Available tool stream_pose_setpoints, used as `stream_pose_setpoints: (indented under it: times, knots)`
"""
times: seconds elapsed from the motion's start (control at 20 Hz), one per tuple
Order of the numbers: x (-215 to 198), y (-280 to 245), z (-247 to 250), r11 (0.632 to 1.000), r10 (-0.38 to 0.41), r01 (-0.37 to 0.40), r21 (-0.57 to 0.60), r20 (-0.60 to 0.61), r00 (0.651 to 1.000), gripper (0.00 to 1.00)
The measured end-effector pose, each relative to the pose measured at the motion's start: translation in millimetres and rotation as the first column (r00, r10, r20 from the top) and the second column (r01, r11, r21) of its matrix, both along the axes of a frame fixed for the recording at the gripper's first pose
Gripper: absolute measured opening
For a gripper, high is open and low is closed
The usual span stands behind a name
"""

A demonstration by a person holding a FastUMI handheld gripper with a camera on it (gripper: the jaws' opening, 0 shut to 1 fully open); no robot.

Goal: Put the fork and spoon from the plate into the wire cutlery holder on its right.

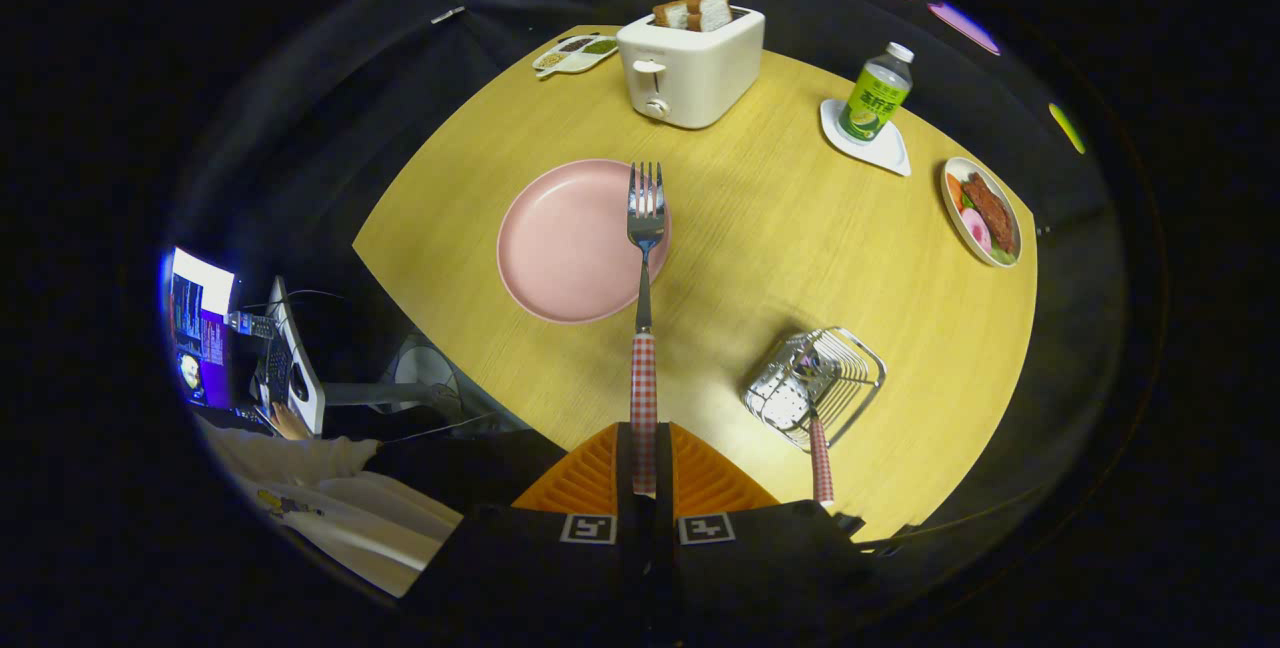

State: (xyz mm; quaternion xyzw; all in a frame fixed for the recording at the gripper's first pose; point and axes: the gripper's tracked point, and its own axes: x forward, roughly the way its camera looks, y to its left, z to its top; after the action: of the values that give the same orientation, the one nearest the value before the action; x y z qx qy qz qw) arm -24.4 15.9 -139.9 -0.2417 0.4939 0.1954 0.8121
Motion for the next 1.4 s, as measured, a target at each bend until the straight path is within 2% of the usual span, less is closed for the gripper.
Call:
stream_pose_setpoints:
  times: [0.35, 0.65, 0.9, 1.15, 1.4]
  knots:
    - [-24.4, -82.6, 28.5, 0.986, -0.076, 0.066, -0.154, -0.060, 0.995, 0.08]
    - [-18.1, -137.2, 34.7, 0.945, -0.065, 0.009, -0.326, -0.162, 0.985, 0.08]
    - [7.9, -158.9, 24.9, 0.909, -0.073, -0.062, -0.412, -0.306, 0.949, 0.08]
    - [26.4, -144.5, 15.3, 0.920, -0.136, -0.040, -0.391, -0.412, 0.901, 0.08]
    - [39.1, -143.8, 6.3, 0.905, -0.201, -0.025, -0.424, -0.479, 0.855, 0.08]
